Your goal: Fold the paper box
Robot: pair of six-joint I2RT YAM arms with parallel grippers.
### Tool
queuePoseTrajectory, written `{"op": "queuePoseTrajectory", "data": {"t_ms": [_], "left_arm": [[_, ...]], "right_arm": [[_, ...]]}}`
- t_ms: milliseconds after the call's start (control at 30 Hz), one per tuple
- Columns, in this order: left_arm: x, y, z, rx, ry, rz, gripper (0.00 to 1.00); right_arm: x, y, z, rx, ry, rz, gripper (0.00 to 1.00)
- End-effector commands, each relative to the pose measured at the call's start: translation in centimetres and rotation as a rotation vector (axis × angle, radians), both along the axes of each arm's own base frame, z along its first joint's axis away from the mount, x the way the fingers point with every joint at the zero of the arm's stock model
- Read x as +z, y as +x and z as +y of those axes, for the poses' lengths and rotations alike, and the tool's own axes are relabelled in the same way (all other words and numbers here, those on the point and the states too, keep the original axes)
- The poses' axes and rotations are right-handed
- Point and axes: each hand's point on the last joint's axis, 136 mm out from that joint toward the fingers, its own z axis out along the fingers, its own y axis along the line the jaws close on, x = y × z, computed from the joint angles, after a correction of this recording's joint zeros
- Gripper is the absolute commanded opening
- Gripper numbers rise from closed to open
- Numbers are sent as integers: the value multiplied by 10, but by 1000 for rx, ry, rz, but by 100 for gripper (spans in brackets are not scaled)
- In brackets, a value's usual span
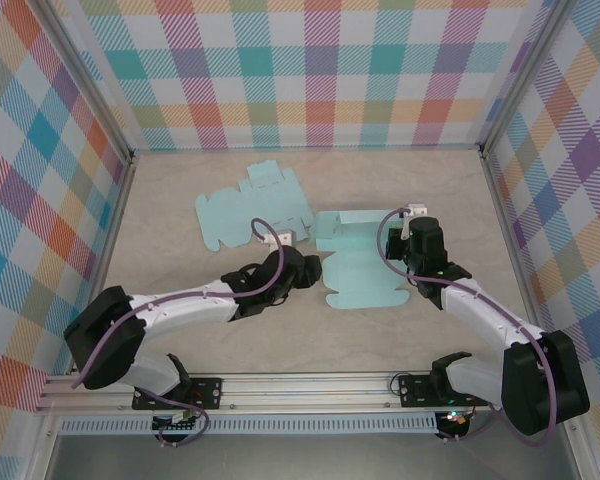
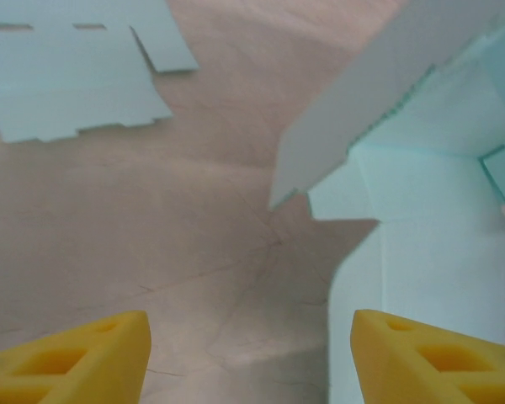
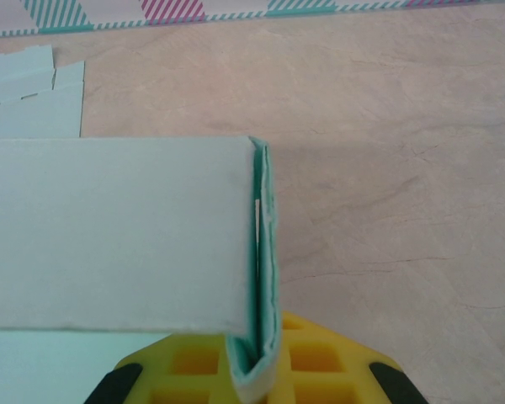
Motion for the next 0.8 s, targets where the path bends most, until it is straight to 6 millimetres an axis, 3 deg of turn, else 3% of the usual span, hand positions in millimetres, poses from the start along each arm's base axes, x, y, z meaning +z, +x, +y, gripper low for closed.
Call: {"op": "queuePoseTrajectory", "data": {"t_ms": [0, 367, 767], "left_arm": [[13, 4, -34, -60, -99, -17, 66], [20, 36, -54, -24, -71, -63, 63], [34, 42, -87, -120, -124, -82, 51]], "right_arm": [[3, 1, 5, 24, 10, -22, 0], [6, -2, 5, 29, 19, -37, 0], [7, -3, 7, 36, 26, -39, 0]]}}
